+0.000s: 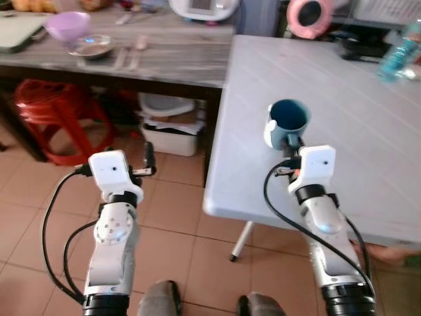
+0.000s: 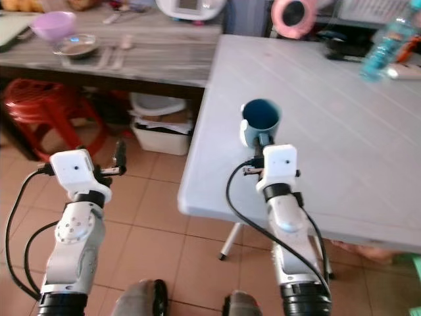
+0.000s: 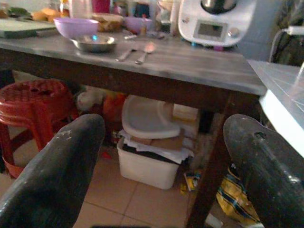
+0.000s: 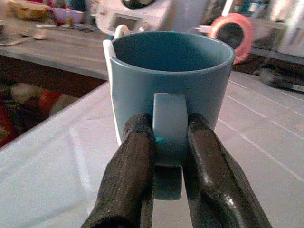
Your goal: Setting the table
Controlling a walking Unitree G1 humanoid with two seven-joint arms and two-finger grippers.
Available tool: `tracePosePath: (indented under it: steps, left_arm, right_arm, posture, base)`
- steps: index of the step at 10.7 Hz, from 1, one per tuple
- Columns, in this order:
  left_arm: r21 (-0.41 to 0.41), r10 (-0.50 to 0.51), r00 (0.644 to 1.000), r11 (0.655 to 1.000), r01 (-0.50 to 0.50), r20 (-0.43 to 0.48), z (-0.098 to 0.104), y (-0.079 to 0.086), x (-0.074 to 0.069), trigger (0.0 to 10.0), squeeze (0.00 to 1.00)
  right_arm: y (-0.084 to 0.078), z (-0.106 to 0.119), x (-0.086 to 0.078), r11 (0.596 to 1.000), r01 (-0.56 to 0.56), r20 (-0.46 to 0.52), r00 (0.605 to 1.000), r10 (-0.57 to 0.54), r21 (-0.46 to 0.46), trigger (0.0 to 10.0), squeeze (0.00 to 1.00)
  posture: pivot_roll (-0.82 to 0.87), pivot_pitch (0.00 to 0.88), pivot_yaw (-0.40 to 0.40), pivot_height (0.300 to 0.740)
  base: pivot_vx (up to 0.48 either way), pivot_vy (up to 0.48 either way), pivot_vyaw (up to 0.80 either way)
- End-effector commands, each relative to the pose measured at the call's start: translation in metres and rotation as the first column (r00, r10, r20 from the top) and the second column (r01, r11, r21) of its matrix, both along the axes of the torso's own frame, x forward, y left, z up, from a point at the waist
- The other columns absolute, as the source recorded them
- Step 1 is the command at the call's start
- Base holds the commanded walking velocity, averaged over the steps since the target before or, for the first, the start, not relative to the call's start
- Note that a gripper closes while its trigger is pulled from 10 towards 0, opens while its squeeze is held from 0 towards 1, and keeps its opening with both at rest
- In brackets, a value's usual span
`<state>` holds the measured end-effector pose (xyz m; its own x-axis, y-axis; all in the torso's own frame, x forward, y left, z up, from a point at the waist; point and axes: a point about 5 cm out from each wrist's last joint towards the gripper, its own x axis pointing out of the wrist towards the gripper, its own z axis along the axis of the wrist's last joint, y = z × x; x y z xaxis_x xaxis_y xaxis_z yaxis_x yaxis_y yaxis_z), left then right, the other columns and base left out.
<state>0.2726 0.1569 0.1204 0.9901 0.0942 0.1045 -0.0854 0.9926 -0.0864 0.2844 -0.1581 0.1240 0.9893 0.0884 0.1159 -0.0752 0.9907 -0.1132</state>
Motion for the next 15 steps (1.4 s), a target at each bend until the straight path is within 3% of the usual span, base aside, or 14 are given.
tracePosePath:
  steps: [1,4,6,13,15]
  left_arm:
    - [0.03,-0.002,1.0,1.0,0.002,0.009,0.001,0.003,0.001,10.0,0.0]
    - [0.046,-0.011,1.0,0.999,0.01,0.017,0.001,0.002,0.001,10.0,0.0]
    - [0.055,-0.017,0.999,0.998,0.016,0.027,0.003,0.001,0.004,10.0,0.0]
    - [0.057,-0.019,0.998,0.998,0.016,0.055,0.012,-0.001,0.013,10.0,0.0]
    - [0.082,-0.029,0.997,0.996,0.023,0.067,0.013,-0.004,0.009,10.0,0.0]
  right_arm:
    - [0.004,0.006,-0.002,0.996,-0.033,0.015,0.999,0.032,0.085,10.0,0.0]
    - [0.004,0.009,-0.001,0.996,-0.016,0.029,0.999,0.013,0.085,10.0,0.0]
    - [0.006,0.008,0.001,0.999,-0.03,0.034,0.999,0.029,0.032,10.0,0.0]
    - [0.01,0.014,0.009,0.996,-0.056,0.034,0.998,0.054,0.07,10.0,0.0]
    - [0.007,0.015,0.007,0.996,-0.057,0.042,0.998,0.054,0.071,10.0,0.0]
  posture:
    - [-0.01,0.055,0.004,0.74]
    - [0.0,0.047,0.008,0.74]
    - [0.0,0.043,0.01,0.74]
    - [0.0,0.054,0.007,0.74]
    - [-0.01,0.073,0.004,0.74]
  base:
    - [0.274,0.394,0.0]
    - [0.335,0.344,0.0]
    - [0.362,0.317,0.0]
    - [0.388,0.282,0.0]
    - [0.431,0.137,0.0]
